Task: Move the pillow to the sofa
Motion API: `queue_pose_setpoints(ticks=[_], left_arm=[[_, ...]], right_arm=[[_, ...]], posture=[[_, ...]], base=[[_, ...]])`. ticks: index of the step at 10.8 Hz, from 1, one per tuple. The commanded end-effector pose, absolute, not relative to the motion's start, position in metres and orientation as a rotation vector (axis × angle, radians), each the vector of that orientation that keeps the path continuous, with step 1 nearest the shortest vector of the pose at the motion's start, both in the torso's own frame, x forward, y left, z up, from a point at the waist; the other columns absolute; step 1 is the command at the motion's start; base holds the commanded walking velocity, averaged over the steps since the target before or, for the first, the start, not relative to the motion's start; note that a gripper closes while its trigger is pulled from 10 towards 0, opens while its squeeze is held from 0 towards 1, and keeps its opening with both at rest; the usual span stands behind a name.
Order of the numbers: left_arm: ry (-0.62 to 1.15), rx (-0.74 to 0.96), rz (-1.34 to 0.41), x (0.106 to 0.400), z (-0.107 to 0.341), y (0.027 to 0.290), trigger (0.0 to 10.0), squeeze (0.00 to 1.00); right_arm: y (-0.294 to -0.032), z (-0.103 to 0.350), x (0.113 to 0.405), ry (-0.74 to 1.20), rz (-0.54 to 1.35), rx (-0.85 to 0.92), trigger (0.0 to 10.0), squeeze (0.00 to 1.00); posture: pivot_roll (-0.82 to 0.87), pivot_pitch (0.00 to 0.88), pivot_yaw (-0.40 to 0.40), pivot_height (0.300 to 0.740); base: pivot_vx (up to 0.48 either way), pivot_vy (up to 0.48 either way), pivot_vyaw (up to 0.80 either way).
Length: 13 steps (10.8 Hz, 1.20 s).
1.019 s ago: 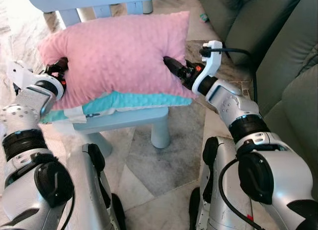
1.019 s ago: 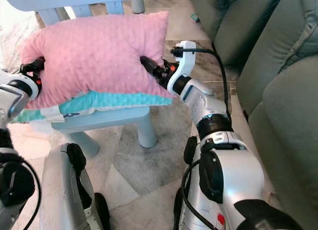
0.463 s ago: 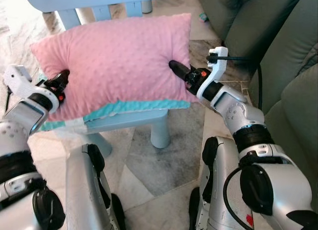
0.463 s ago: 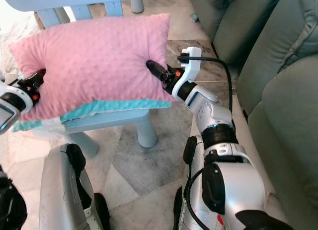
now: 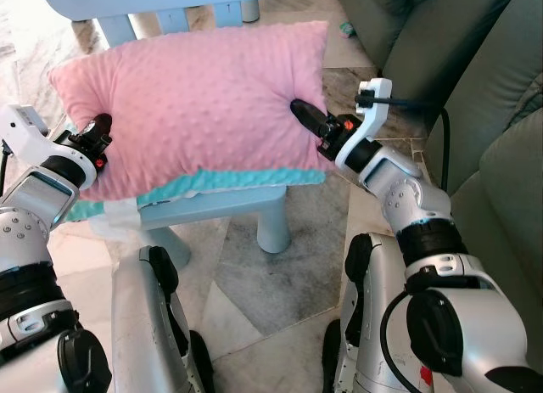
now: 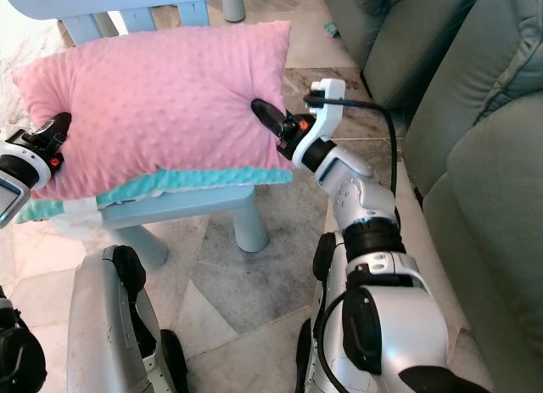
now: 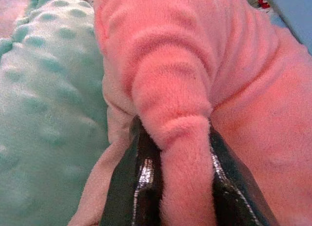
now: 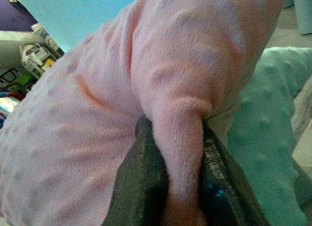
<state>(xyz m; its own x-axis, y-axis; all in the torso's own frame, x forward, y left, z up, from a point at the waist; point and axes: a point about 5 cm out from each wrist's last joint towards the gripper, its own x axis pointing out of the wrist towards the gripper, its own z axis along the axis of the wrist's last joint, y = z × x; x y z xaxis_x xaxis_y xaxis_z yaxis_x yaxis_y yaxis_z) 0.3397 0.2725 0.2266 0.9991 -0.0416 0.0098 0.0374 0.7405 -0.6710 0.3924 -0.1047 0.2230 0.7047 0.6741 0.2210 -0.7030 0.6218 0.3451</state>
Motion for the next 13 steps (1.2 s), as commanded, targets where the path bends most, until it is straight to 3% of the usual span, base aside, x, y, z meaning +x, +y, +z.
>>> queue_pose_setpoints(ticks=[1, 4, 7, 9, 11, 13], left_arm=[[0.004, -0.705, -0.059, 0.338, 0.225, 0.270, 0.0, 0.00], [-0.205, -0.588, -0.049, 0.340, 0.251, 0.272, 0.0, 0.00], [-0.289, -0.544, -0.060, 0.342, 0.261, 0.266, 0.0, 0.00], [-0.278, -0.396, -0.078, 0.341, 0.241, 0.249, 0.0, 0.00], [-0.255, -0.403, -0.017, 0.338, 0.220, 0.235, 0.0, 0.00], [-0.243, -0.336, -0.009, 0.329, 0.205, 0.220, 0.0, 0.00]], right_arm=[[-0.102, 0.223, 0.390, -0.076, 0.797, 0.431, 0.0, 0.00], [-0.095, 0.232, 0.388, -0.119, 0.842, 0.420, 0.0, 0.00], [-0.097, 0.241, 0.388, -0.161, 0.819, 0.390, 0.0, 0.00], [-0.099, 0.239, 0.380, -0.186, 0.787, 0.320, 0.0, 0.00], [-0.104, 0.225, 0.373, -0.191, 0.667, 0.164, 0.0, 0.00], [-0.114, 0.214, 0.366, -0.193, 0.557, 0.149, 0.0, 0.00]], posture=[[0.00, 0.292, -0.008, 0.359], [0.00, 0.246, -0.012, 0.359], [-0.01, 0.165, -0.009, 0.359], [-0.01, 0.082, -0.010, 0.359], [-0.02, 0.019, -0.011, 0.359], [-0.02, 0.000, -0.006, 0.359]], base=[[0.000, 0.000, 0.00], [0.000, 0.000, 0.00], [0.000, 0.000, 0.00], [0.000, 0.000, 0.00], [0.000, 0.000, 0.00], [0.000, 0.000, 0.00]])
